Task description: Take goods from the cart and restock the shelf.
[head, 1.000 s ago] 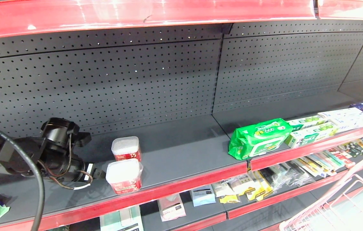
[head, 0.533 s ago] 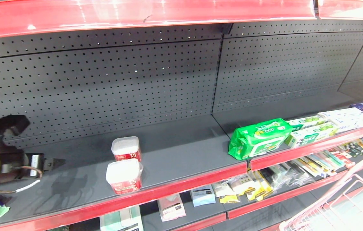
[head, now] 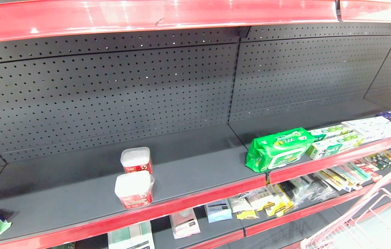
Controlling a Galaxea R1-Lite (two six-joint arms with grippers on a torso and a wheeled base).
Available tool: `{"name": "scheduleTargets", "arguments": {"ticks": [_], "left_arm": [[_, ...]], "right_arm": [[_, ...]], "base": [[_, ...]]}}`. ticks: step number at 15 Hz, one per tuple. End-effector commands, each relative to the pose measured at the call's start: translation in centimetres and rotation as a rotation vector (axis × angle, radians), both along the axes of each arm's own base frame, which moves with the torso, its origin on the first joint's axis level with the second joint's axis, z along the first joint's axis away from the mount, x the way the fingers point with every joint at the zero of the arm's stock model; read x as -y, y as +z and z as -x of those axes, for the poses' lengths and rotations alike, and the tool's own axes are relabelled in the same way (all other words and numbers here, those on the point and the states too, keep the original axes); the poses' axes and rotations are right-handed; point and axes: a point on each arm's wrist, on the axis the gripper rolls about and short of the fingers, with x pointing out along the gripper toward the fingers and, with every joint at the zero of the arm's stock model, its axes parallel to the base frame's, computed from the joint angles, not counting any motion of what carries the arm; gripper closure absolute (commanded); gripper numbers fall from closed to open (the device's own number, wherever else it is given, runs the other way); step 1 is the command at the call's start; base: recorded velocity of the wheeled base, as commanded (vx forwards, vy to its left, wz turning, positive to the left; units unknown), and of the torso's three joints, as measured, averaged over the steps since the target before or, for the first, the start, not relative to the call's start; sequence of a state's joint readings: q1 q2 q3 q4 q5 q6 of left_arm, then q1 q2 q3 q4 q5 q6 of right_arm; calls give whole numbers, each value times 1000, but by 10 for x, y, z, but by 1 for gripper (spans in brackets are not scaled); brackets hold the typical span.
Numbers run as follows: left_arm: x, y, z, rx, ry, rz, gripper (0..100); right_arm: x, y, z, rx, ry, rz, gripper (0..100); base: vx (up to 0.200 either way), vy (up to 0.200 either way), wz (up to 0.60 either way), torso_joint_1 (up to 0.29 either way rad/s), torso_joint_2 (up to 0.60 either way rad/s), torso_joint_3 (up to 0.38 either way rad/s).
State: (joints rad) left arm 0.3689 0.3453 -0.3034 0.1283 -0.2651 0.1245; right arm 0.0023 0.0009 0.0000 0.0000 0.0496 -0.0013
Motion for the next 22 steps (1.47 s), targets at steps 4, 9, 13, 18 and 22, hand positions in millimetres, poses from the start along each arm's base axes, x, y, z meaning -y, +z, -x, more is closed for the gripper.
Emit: {"name": "scheduleTargets", "arguments": {"ticks": [4, 9, 13, 18, 22], "left_arm": [[7, -70, 22, 144, 129, -27, 0], [6, -71, 19, 186, 144, -21, 0], [6, -71, 19, 188, 143, -20, 0], [5, -71, 19, 187, 153, -25, 0], [5, -71, 19, 188, 179, -32, 0]], "right_arm": [[0, 0, 0, -1, 2, 0, 0], [0, 0, 0, -1, 3, 2, 0], [0, 0, 0, -1, -15, 0, 0], [0, 0, 0, -1, -20, 0, 0], [0, 0, 0, 1, -20, 2, 0]], "base": [[0, 0, 0, 0, 0, 0], [0, 0, 0, 0, 0, 0], [0, 0, 0, 0, 0, 0], [0, 0, 0, 0, 0, 0], [0, 0, 600, 0, 5, 2]]}}
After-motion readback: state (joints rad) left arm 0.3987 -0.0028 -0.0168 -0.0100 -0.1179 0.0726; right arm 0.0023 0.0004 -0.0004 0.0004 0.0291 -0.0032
